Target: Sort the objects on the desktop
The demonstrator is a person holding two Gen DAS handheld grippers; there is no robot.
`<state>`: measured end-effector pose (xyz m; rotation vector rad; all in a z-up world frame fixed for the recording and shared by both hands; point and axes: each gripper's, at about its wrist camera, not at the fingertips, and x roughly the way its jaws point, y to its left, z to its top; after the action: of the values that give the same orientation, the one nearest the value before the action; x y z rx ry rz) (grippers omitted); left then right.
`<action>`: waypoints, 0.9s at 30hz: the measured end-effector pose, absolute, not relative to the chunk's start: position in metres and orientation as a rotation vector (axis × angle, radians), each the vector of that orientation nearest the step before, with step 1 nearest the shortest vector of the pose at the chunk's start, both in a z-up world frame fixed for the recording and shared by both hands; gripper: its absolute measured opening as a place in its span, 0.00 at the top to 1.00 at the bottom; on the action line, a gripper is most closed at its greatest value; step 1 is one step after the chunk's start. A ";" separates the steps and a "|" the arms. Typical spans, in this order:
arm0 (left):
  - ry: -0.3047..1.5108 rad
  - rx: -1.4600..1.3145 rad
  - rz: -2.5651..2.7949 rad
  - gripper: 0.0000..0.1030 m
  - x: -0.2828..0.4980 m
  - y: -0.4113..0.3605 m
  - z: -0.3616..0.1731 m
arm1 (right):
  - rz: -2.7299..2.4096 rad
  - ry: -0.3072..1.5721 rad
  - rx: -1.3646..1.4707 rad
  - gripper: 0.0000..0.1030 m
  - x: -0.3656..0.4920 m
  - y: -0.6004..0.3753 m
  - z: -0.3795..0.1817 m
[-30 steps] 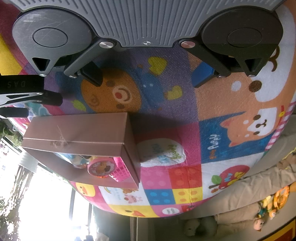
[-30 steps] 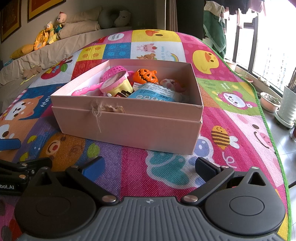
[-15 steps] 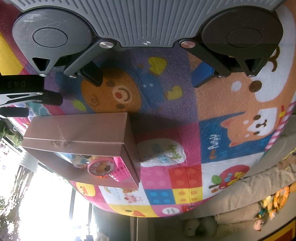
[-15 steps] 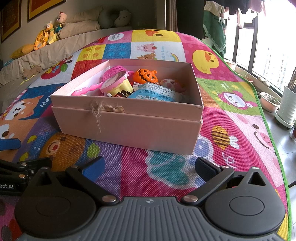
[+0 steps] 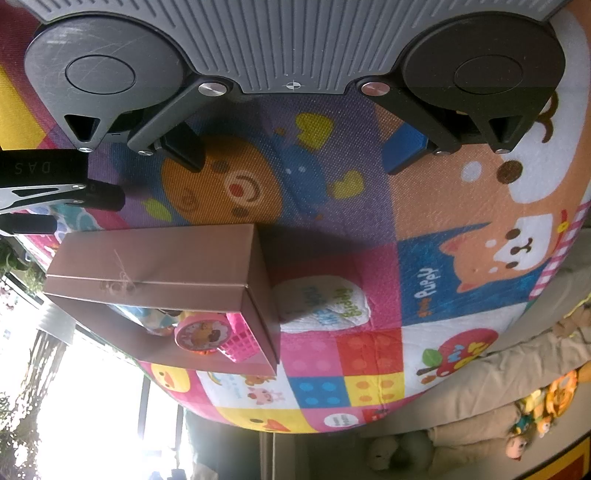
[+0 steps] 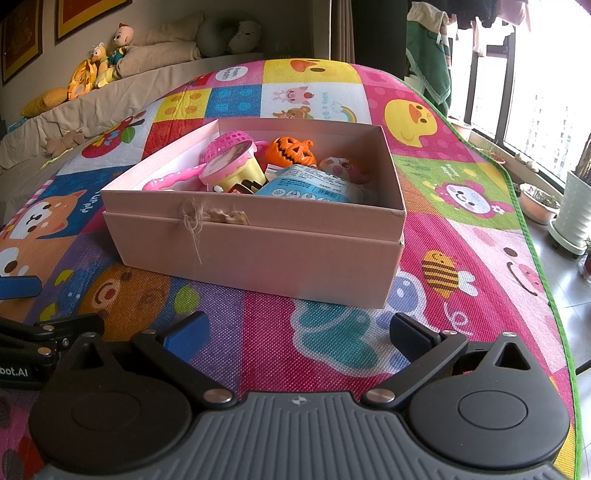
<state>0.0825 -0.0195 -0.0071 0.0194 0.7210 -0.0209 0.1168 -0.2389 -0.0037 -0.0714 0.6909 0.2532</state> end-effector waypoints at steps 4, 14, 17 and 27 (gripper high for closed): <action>0.722 0.023 -0.018 0.00 0.082 -0.020 -0.007 | 0.253 0.691 -0.072 0.00 0.117 -0.238 -0.003; 0.734 0.017 -0.012 0.00 0.084 -0.022 -0.006 | 0.253 0.691 -0.071 0.00 0.116 -0.239 -0.004; 0.745 0.010 0.005 0.00 0.085 -0.023 -0.006 | 0.253 0.691 -0.071 0.00 0.116 -0.239 -0.004; 0.742 -0.004 0.043 0.00 0.085 -0.023 -0.006 | 0.253 0.691 -0.071 0.00 0.116 -0.239 -0.003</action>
<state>0.0854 -0.0228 -0.0058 -0.0040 0.7419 0.0431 0.1163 -0.2387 -0.0034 -0.0715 0.6907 0.2534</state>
